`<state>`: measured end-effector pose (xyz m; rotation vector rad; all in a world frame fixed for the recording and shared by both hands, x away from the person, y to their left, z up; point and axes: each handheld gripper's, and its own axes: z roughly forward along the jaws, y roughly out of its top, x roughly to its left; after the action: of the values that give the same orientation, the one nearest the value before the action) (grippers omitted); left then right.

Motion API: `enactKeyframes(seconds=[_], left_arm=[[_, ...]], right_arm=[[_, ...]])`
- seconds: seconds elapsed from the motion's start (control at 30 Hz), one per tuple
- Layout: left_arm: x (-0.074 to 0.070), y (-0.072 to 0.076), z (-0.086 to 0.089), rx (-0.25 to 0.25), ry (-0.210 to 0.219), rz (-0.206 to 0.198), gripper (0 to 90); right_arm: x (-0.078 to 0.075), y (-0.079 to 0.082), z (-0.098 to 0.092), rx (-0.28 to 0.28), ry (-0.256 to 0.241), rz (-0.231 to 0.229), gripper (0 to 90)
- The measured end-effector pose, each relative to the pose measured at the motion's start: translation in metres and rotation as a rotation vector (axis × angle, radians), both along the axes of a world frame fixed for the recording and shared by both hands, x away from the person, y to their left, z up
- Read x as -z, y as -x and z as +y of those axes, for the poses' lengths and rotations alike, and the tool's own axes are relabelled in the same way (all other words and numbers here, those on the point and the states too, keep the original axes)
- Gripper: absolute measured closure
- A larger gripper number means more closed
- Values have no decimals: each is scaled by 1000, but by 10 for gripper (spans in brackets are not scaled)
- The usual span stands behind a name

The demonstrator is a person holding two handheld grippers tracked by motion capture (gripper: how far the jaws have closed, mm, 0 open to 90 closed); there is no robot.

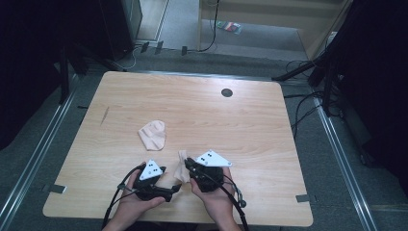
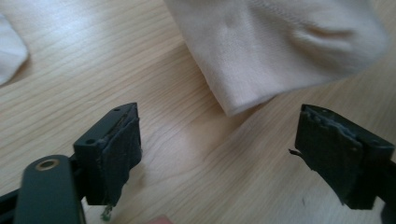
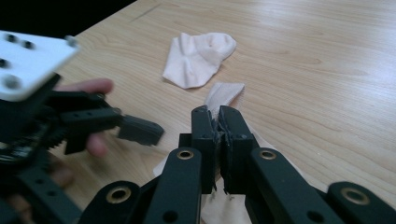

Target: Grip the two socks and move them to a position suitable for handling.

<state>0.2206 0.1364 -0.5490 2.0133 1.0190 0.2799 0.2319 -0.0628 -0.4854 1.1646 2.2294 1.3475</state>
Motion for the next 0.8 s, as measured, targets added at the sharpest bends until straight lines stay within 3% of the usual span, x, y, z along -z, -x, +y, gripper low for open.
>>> enactKeyframes(seconds=[0.1,0.23,0.33,0.43,0.47,0.5,0.53,0.6,0.67,0.73,0.77,0.8], left_arm=[[0,-3,-4,-39,-22,-12,318],[-6,-4,4,-76,11,-45,876],[-16,2,15,-111,-6,-121,900],[-37,18,27,-192,-57,-244,900],[-37,18,27,-192,-57,-244,900],[-51,32,30,-223,-84,-328,900],[-56,37,30,-223,-96,-359,900],[-59,42,24,-195,-135,-366,900],[-51,42,13,-154,-168,-348,900],[-37,38,4,-110,-180,-291,900],[-37,38,4,-110,-180,-291,900],[-24,34,-2,-72,-173,-234,900]], right_arm=[[-4,2,2,-14,-16,3,868],[-8,3,5,-28,-25,-8,868],[-10,0,8,-44,-50,-11,868],[-15,0,12,-81,-91,-40,868],[-15,0,12,-81,-91,-40,868],[-19,1,13,-104,-121,-62,868],[-21,1,13,-102,-126,-67,868],[-21,-2,11,-91,-128,-51,868],[-14,-6,5,-69,-112,-23,868],[-3,-12,-3,-52,-85,26,868],[3,-14,-7,-40,-75,47,868],[9,-16,-11,-27,-62,60,868]])
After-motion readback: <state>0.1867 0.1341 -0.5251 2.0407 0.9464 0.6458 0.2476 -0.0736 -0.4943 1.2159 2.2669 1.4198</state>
